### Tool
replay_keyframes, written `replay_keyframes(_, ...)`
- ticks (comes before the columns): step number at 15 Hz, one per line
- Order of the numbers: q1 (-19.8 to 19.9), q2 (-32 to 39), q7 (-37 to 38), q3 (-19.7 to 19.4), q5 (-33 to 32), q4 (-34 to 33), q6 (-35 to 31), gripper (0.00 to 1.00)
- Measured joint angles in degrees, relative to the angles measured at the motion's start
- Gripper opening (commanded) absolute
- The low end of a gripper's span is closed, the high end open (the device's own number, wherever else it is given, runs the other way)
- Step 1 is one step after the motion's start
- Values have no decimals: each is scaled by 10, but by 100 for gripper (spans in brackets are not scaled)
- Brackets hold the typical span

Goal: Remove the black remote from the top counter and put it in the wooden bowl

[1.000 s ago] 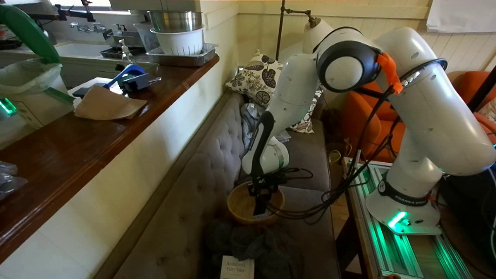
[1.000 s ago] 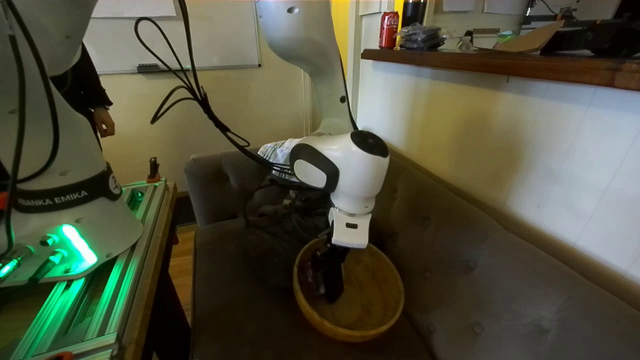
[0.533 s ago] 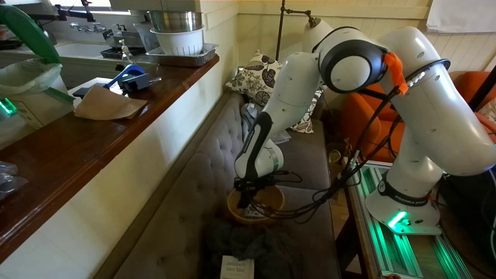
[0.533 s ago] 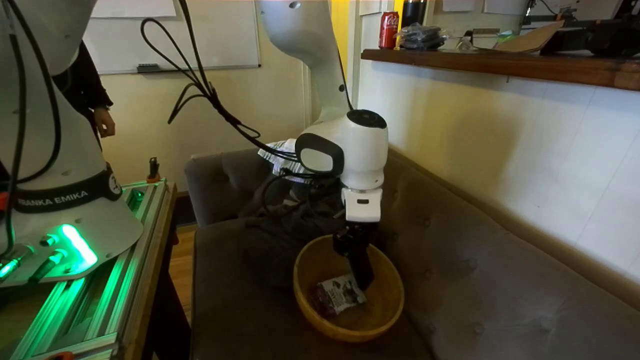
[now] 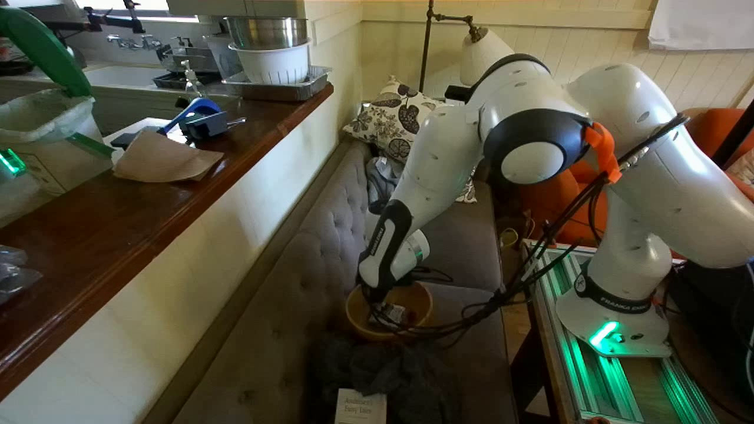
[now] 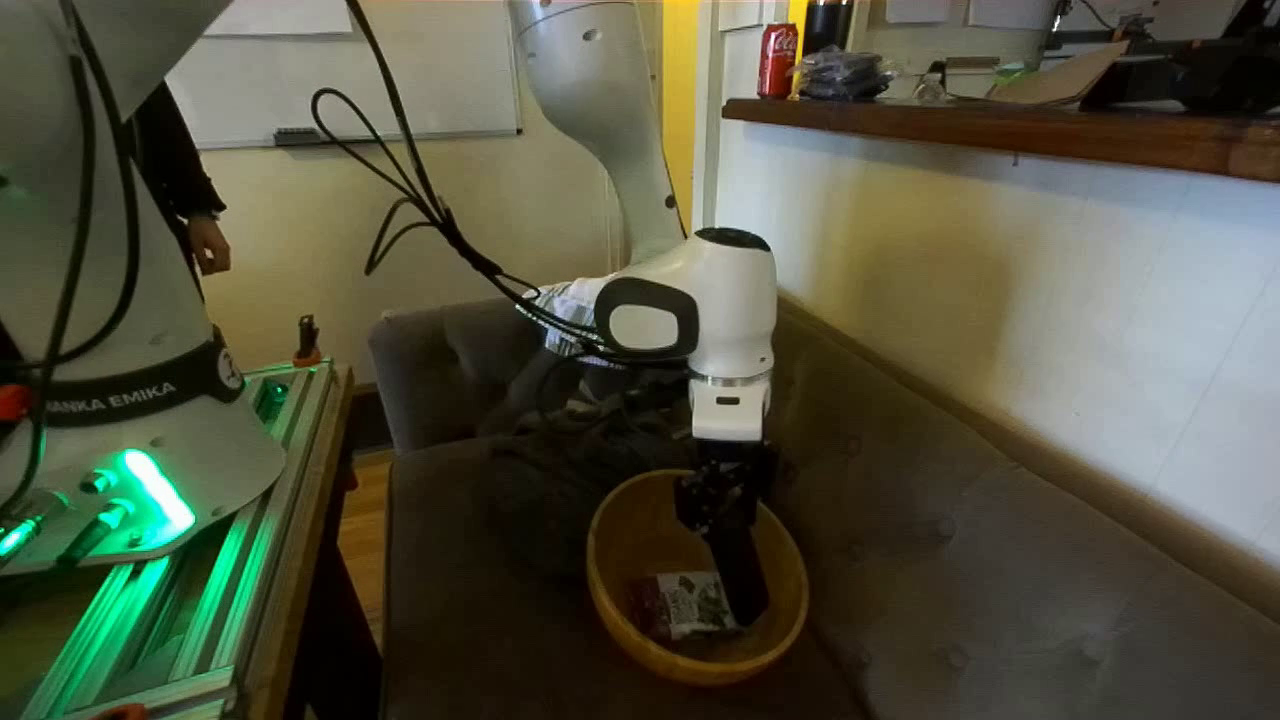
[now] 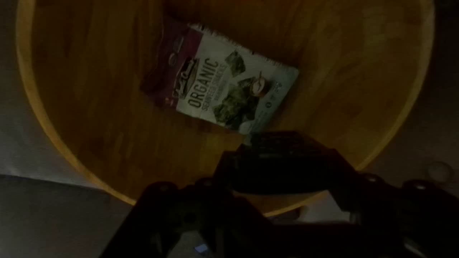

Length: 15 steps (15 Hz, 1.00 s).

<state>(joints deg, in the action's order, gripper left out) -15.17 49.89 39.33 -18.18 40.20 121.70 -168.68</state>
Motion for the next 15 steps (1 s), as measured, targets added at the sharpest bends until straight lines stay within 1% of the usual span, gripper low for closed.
replay_keyframes(2, -23, 10, 42, -30, -44, 0, 27, 39)
replay_keyframes(4, -29, 15, 77, -41, -87, -3, 48, 39)
replay_keyframes(5, -28, 16, 93, -42, -108, -6, 60, 89)
replay_keyframes(6, -27, 16, 105, -42, -129, -11, 79, 91)
replay_keyframes(7, -25, 16, 112, -40, -151, -18, 107, 98)
replay_keyframes(8, -21, 15, 114, -37, -171, -26, 136, 100)
replay_keyframes(11, -2, 9, 115, -19, -215, -50, 214, 100)
replay_keyframes(13, 16, -2, 112, -4, -233, -60, 260, 100)
replay_keyframes(15, 41, -20, 93, 15, -243, -63, 312, 100)
